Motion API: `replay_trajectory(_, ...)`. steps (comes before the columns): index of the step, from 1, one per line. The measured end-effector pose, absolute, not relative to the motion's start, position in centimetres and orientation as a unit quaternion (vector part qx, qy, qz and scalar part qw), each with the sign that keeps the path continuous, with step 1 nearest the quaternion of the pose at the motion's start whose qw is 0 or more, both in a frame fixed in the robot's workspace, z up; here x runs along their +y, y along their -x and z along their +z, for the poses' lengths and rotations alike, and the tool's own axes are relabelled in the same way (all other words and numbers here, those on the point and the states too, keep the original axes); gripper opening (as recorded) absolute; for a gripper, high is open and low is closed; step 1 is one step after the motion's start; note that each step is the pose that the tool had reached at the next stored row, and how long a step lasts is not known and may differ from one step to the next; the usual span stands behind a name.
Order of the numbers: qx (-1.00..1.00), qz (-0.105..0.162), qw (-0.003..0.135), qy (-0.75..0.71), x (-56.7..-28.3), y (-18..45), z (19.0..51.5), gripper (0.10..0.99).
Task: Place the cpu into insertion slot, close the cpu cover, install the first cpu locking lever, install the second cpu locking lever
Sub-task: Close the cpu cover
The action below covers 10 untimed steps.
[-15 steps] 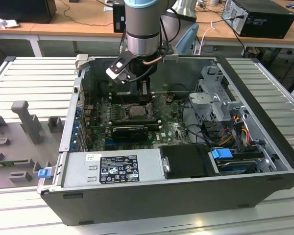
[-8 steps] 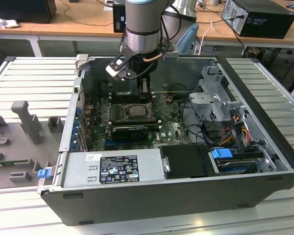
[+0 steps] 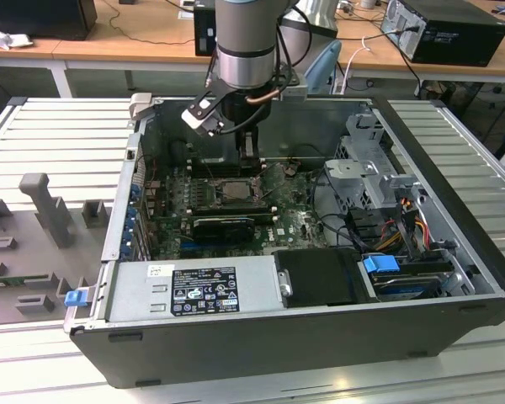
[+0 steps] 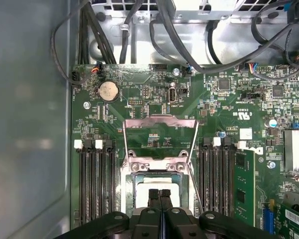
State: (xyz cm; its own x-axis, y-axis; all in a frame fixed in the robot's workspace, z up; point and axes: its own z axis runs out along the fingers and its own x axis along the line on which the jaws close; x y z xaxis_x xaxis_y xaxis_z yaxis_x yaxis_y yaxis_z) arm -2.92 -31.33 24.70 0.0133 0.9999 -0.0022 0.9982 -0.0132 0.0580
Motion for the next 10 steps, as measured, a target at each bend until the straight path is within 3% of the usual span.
replay_trajectory(10, 0.702, 0.02, 0.021, -0.711, -31.3, 2.9, 26.7, 0.106)
